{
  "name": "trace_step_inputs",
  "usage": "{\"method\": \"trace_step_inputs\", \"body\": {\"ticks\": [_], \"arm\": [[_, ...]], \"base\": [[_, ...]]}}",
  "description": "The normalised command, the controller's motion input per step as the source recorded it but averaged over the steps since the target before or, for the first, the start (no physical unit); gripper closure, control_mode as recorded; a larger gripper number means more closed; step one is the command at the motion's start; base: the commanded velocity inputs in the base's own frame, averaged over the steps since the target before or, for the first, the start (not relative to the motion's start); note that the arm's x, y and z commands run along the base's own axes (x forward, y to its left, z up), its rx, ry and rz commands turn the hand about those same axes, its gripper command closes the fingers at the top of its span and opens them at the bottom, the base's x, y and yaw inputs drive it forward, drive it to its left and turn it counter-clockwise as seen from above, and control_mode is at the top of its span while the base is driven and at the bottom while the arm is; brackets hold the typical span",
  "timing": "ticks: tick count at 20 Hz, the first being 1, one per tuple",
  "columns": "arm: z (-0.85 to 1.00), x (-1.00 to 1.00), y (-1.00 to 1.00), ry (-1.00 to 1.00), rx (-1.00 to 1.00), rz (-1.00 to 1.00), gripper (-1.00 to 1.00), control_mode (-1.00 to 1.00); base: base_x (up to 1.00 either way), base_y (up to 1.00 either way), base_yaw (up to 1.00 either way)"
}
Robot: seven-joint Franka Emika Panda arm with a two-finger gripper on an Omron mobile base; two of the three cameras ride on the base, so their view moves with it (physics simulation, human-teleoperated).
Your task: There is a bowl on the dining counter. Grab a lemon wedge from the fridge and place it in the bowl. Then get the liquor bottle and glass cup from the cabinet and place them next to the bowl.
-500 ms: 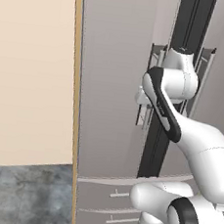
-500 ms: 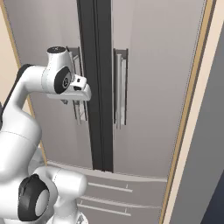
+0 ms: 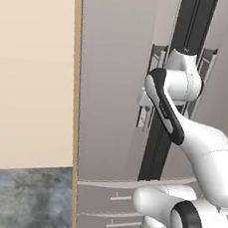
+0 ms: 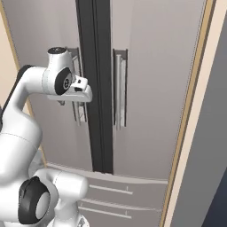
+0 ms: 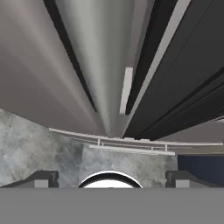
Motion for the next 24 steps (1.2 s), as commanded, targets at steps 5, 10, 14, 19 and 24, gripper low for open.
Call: {"method": "trace_step_inputs", "body": {"ticks": [5,10,14,19,24], "arm": [[0.00,0.00,0.00,0.00,0.00,0.00,-1.00,1.00],[0.00,0.00,0.00,0.00,0.00,0.00,-1.00,1.00],[0.00,0.00,0.00,0.00,0.00,0.00,-1.00,1.00],[0.00,0.00,0.00,0.00,0.00,0.00,-1.00,1.00],[0.00,0.00,0.00,0.00,0.00,0.00,-1.00,1.00]], "base": [[-0.21,-0.31,-0.02],[-0.35,-0.40,-0.03],[-0.46,-0.41,-0.02],[-0.52,-0.07,0.00],[-0.50,-0.01,0.00]]}}
